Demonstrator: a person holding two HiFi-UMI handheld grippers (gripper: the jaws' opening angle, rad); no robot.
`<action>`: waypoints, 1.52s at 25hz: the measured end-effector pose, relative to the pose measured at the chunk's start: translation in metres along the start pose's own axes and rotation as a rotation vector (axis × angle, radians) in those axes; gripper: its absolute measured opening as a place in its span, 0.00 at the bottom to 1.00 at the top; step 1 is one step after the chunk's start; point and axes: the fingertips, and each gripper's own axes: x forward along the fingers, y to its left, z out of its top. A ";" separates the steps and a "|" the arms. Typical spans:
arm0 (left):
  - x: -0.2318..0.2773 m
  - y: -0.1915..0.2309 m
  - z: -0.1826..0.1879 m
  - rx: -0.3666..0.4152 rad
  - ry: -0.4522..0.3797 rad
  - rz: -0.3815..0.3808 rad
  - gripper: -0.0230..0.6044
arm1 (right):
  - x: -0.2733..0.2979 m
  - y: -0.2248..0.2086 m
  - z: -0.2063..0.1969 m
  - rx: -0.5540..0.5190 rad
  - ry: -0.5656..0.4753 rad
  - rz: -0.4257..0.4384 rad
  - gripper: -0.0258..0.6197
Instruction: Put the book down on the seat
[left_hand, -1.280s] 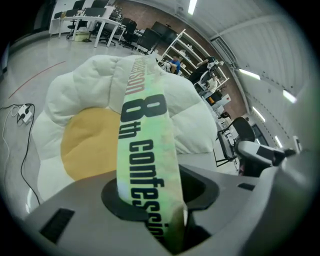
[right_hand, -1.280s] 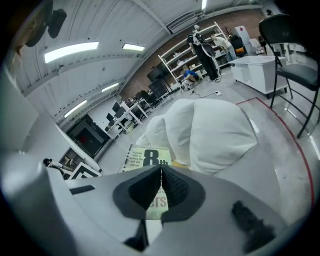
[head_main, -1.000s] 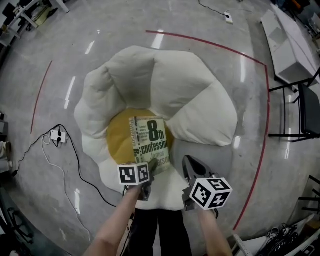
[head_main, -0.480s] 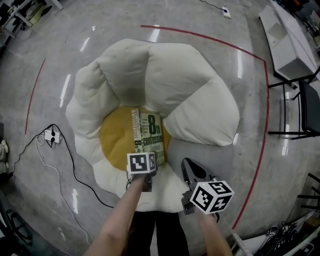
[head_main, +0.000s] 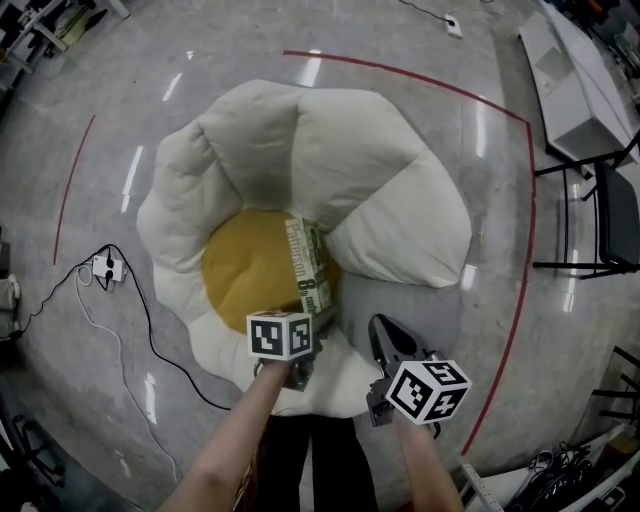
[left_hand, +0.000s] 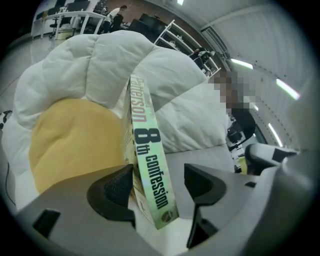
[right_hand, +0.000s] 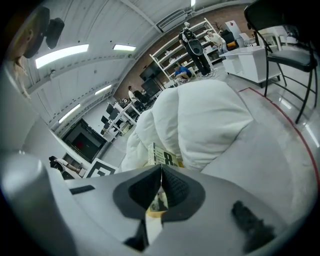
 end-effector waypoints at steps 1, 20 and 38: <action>0.000 -0.012 0.001 0.005 0.006 -0.037 0.53 | -0.003 -0.001 0.003 0.006 -0.008 -0.004 0.06; -0.013 -0.049 0.003 0.020 -0.003 -0.102 0.30 | -0.025 0.008 0.004 0.036 -0.045 0.004 0.06; -0.144 -0.098 0.014 0.139 -0.075 -0.034 0.05 | -0.080 0.087 0.034 0.052 -0.086 0.104 0.06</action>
